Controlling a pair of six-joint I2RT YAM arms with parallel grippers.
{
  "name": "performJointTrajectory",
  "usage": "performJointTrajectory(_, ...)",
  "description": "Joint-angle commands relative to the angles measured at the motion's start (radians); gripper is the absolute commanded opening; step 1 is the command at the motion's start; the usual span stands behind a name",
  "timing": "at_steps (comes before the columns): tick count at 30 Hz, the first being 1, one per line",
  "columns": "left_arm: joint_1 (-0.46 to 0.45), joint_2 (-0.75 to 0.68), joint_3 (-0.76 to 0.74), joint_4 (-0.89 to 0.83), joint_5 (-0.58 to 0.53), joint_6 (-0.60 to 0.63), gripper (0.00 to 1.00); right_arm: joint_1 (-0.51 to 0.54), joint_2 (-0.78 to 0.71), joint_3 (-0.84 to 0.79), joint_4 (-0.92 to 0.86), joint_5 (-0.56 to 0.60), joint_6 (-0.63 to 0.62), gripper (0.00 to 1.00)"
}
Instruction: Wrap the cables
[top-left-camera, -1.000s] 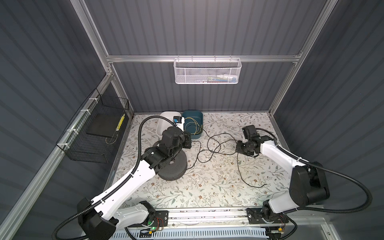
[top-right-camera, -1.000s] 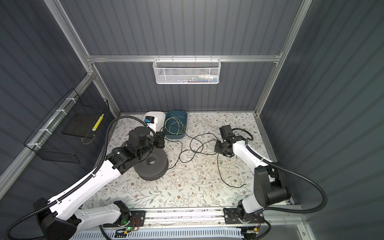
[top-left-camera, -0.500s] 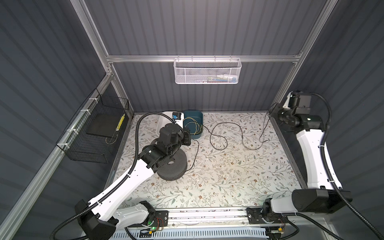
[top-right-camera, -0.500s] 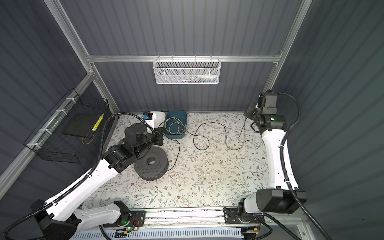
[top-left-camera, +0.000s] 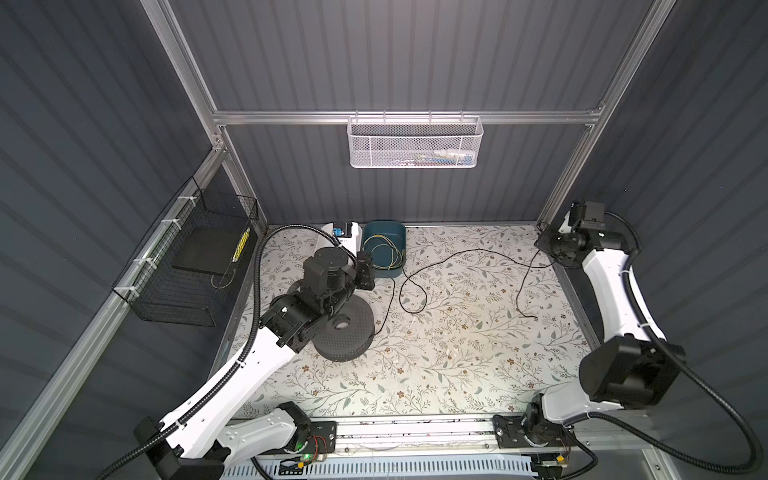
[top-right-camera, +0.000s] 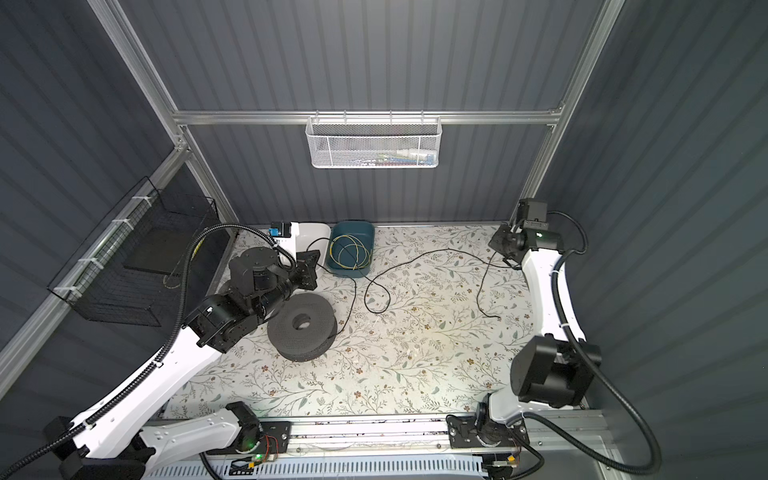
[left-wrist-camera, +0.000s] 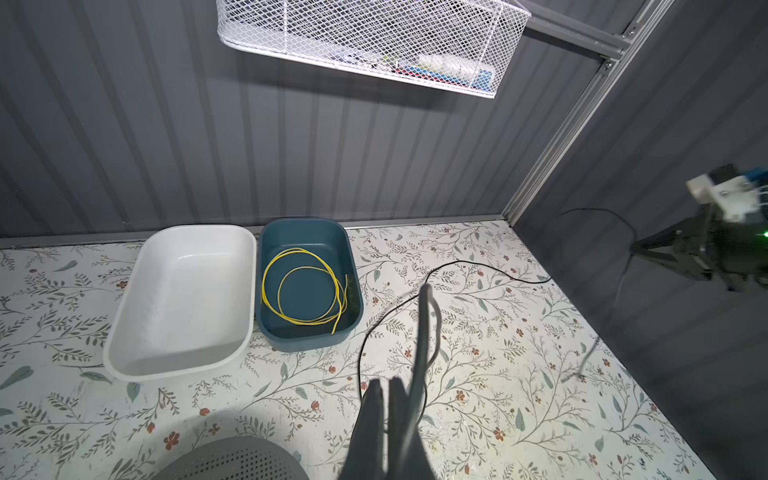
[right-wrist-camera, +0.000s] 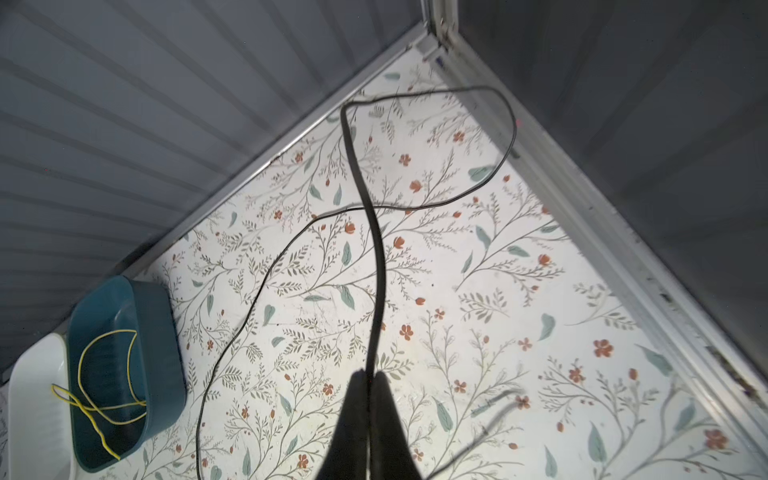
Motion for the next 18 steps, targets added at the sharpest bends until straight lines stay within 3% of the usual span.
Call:
performJointTrajectory(1, 0.007, 0.007, -0.018, 0.022, 0.038, -0.022, 0.0, 0.01, 0.047, 0.038, 0.013, -0.115, -0.009, 0.01)
performJointTrajectory(4, 0.006, 0.013, -0.031, 0.038, 0.05, -0.036, 0.0, 0.018, 0.1, 0.065, 0.013, -0.165, -0.011, 0.13)
performJointTrajectory(6, 0.006, 0.017, -0.039, 0.041, 0.053, -0.04, 0.0, 0.022, 0.133, 0.082, 0.016, -0.217, -0.02, 0.48)
performJointTrajectory(7, 0.007, 0.019, -0.043, 0.041, 0.054, -0.04, 0.0, 0.028, 0.145, 0.093, 0.006, -0.229, -0.033, 0.54)
performJointTrajectory(12, 0.007, 0.029, -0.047, 0.046, 0.058, -0.029, 0.0, 0.047, 0.095, 0.029, 0.04, -0.225, -0.02, 0.59)
performJointTrajectory(18, 0.007, 0.054, -0.049, 0.065, 0.088, -0.026, 0.0, 0.074, -0.04, -0.169, 0.123, -0.243, 0.039, 0.57)
